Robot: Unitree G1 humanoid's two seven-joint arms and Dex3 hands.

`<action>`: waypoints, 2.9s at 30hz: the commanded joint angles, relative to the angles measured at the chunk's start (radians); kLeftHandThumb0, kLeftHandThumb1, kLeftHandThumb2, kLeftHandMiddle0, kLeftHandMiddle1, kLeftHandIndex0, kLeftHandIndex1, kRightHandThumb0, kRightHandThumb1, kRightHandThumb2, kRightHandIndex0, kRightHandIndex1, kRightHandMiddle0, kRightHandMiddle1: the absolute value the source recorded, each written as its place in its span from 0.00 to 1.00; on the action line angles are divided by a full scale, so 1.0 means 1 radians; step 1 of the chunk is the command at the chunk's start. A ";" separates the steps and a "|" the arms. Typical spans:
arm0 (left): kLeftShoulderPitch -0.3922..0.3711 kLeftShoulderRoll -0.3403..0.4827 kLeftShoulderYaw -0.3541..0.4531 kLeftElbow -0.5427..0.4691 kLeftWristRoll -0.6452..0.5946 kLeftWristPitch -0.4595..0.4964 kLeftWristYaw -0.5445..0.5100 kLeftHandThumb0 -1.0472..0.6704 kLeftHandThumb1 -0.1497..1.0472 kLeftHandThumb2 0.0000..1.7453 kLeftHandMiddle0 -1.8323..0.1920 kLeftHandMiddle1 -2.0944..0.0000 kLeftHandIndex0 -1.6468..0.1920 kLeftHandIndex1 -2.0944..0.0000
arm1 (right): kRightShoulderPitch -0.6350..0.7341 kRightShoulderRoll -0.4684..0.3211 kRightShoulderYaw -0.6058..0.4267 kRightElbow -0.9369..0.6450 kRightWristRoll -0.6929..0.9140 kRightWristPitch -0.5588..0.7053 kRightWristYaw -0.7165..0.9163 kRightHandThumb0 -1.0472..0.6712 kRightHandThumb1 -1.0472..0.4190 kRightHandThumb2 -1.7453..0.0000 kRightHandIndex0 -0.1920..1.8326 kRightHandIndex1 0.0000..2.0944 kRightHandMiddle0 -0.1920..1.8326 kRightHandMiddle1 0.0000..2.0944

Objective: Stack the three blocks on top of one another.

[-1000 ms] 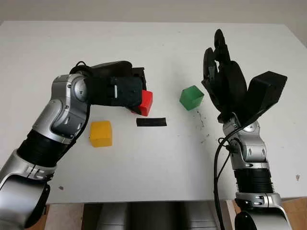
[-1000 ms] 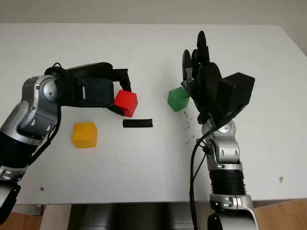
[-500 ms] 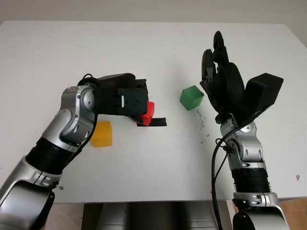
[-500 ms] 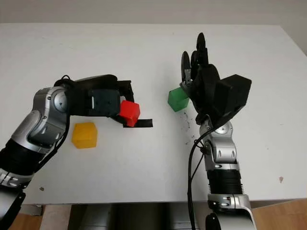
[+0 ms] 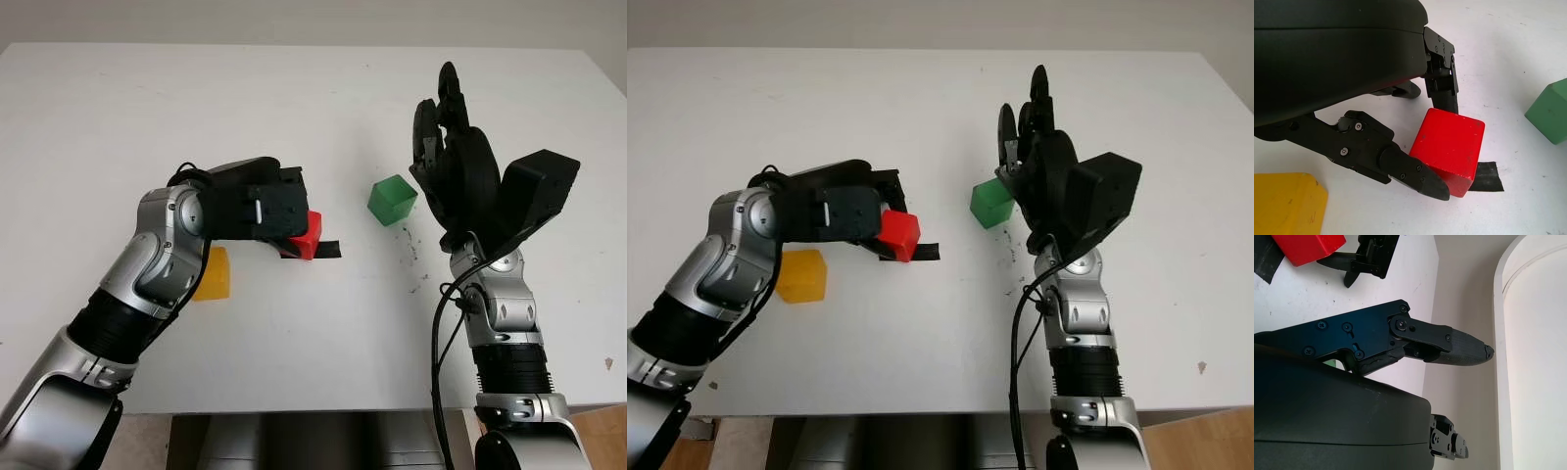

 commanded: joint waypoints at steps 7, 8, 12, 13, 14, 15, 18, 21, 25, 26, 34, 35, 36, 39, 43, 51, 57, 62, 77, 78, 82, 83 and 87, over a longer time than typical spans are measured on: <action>0.015 -0.019 -0.016 0.022 -0.005 -0.002 0.012 0.42 0.98 0.03 0.71 0.95 0.77 0.11 | 0.000 0.008 0.003 -0.013 -0.003 -0.007 -0.011 0.24 0.00 0.65 0.00 0.00 0.00 0.00; 0.016 -0.020 -0.016 0.024 -0.005 -0.004 0.013 0.42 0.98 0.03 0.71 0.95 0.77 0.11 | 0.001 0.008 0.003 -0.015 -0.003 -0.005 -0.011 0.24 0.00 0.65 0.00 0.00 0.00 0.00; 0.028 -0.027 -0.004 0.027 -0.022 -0.028 0.041 0.41 0.97 0.03 0.71 0.95 0.75 0.14 | 0.001 0.012 0.001 -0.012 -0.001 -0.006 -0.015 0.24 0.00 0.64 0.00 0.00 0.00 0.00; 0.031 -0.028 -0.002 0.027 -0.026 -0.034 0.049 0.41 0.96 0.03 0.71 0.95 0.74 0.15 | 0.000 0.014 -0.001 -0.008 0.002 -0.010 -0.015 0.24 0.00 0.64 0.00 0.00 0.00 0.00; 0.033 -0.028 -0.001 0.028 -0.029 -0.038 0.055 0.41 0.96 0.03 0.71 0.95 0.74 0.16 | 0.000 0.015 -0.003 -0.005 0.003 -0.012 -0.015 0.24 0.00 0.64 0.00 0.00 0.00 0.00; 0.033 -0.027 -0.002 0.029 -0.030 -0.042 0.059 0.41 0.96 0.03 0.71 0.94 0.73 0.17 | 0.000 0.015 -0.004 -0.003 0.004 -0.014 -0.013 0.24 0.00 0.64 0.00 0.00 0.00 0.00; 0.036 -0.027 -0.005 0.030 -0.030 -0.038 0.066 0.39 0.95 0.03 0.75 0.84 0.72 0.19 | 0.000 0.012 -0.002 0.000 0.000 -0.016 -0.011 0.24 0.00 0.65 0.00 0.00 0.00 0.00; 0.038 -0.026 -0.009 0.031 -0.027 -0.033 0.070 0.34 0.96 0.03 0.80 0.82 0.75 0.28 | 0.002 0.009 0.000 -0.003 -0.005 -0.014 -0.008 0.24 0.00 0.65 0.00 0.00 0.00 0.00; 0.031 -0.016 -0.029 0.031 -0.010 -0.024 0.039 0.24 0.99 0.03 0.83 0.95 0.89 0.48 | 0.004 0.009 -0.003 -0.003 -0.004 -0.018 -0.002 0.24 0.00 0.64 0.00 0.00 0.00 0.00; 0.031 -0.016 -0.030 0.027 -0.009 -0.021 0.031 0.20 1.00 0.03 0.85 0.96 0.90 0.61 | 0.004 0.009 -0.003 -0.002 -0.004 -0.020 -0.002 0.24 0.00 0.64 0.00 0.00 0.00 0.00; 0.041 -0.021 -0.018 -0.011 -0.025 0.008 -0.015 0.13 1.00 0.04 0.90 0.99 0.94 0.92 | 0.002 0.012 -0.006 -0.002 -0.001 -0.018 -0.004 0.25 0.00 0.64 0.00 0.00 0.00 0.00; 0.043 -0.018 -0.015 -0.016 -0.029 0.011 -0.020 0.13 1.00 0.04 0.91 0.99 0.96 0.94 | 0.002 0.011 -0.005 -0.001 -0.001 -0.019 -0.002 0.25 0.00 0.64 0.00 0.00 0.00 0.00; 0.045 -0.016 -0.010 -0.021 -0.036 0.010 -0.024 0.11 1.00 0.05 0.93 0.99 0.98 0.96 | 0.002 0.010 -0.005 -0.001 -0.001 -0.020 -0.001 0.24 0.00 0.64 0.00 0.00 0.00 0.00; 0.045 -0.006 0.012 -0.053 -0.065 0.026 -0.048 0.09 1.00 0.09 0.96 0.99 1.00 0.99 | 0.000 0.010 -0.006 -0.001 -0.001 -0.017 -0.002 0.24 0.00 0.64 0.00 0.00 0.00 0.00; 0.026 0.005 0.053 -0.106 -0.102 0.058 -0.062 0.09 1.00 0.11 0.97 0.99 1.00 1.00 | -0.006 0.007 -0.009 0.011 -0.001 -0.020 0.000 0.25 0.00 0.64 0.00 0.00 0.00 0.00; 0.037 0.017 0.189 -0.204 -0.226 0.102 -0.028 0.08 1.00 0.23 0.98 0.98 1.00 0.99 | -0.013 -0.003 -0.011 0.015 0.001 -0.016 0.016 0.23 0.00 0.65 0.00 0.00 0.00 0.00; 0.067 0.012 0.331 -0.260 -0.334 0.098 0.056 0.11 1.00 0.23 0.98 0.97 0.97 0.97 | -0.012 -0.018 -0.010 -0.002 -0.002 -0.001 0.026 0.24 0.00 0.64 0.00 0.00 0.00 0.00; 0.116 0.063 0.446 -0.232 -0.413 0.021 0.121 0.13 1.00 0.17 0.94 0.97 0.90 0.94 | -0.012 -0.022 -0.010 -0.013 -0.002 0.015 0.023 0.23 0.00 0.66 0.00 0.00 0.00 0.00; 0.374 0.468 0.546 -0.332 -0.419 -0.161 -0.056 0.17 0.94 0.03 0.94 0.98 0.76 0.96 | -0.032 -0.019 0.001 0.027 0.001 0.000 0.047 0.23 0.00 0.65 0.00 0.00 0.00 0.00; 0.385 0.490 0.544 -0.330 -0.415 -0.179 -0.069 0.18 0.93 0.03 0.95 0.98 0.76 0.96 | -0.031 -0.019 0.000 0.024 0.004 0.002 0.048 0.23 0.00 0.65 0.00 0.00 0.00 0.00; 0.429 0.556 0.546 -0.310 -0.403 -0.265 -0.101 0.15 0.93 0.03 0.97 0.98 0.76 0.96 | -0.027 -0.033 0.005 0.012 -0.001 0.006 0.061 0.24 0.00 0.64 0.00 0.00 0.00 0.00; 0.442 0.565 0.548 -0.311 -0.399 -0.280 -0.103 0.13 0.93 0.03 0.97 0.98 0.76 0.96 | -0.025 -0.035 0.005 0.008 -0.003 0.008 0.062 0.24 0.00 0.64 0.00 0.00 0.00 0.00; 0.505 0.571 0.567 -0.343 -0.392 -0.303 -0.099 0.10 0.93 0.03 0.99 0.98 0.77 0.98 | -0.021 -0.036 -0.001 -0.004 -0.001 0.027 0.056 0.24 0.00 0.64 0.00 0.00 0.00 0.00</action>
